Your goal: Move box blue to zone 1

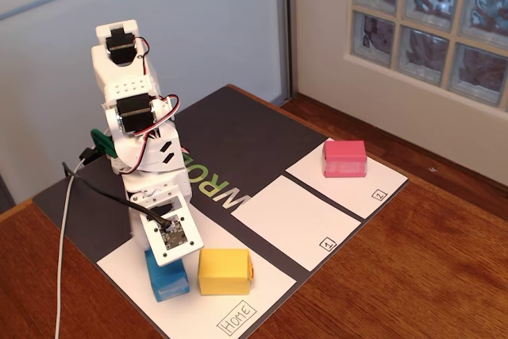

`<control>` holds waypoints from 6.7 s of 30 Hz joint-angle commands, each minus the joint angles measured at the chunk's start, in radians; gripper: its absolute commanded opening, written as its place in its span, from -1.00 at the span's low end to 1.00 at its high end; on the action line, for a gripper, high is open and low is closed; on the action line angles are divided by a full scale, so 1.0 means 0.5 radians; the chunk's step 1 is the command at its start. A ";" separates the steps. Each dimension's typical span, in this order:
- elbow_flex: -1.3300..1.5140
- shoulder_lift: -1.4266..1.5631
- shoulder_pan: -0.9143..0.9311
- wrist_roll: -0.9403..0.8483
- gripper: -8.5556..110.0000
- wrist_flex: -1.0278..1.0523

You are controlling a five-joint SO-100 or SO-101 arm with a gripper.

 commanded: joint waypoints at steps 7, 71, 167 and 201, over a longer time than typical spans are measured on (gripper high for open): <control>-0.092 -0.003 -0.083 0.083 0.12 0.046; -0.077 -0.442 -0.074 -0.129 -0.80 -0.172; -0.718 -0.825 -1.528 0.528 -0.87 -0.003; -0.472 -0.638 -1.491 0.537 -0.08 -0.187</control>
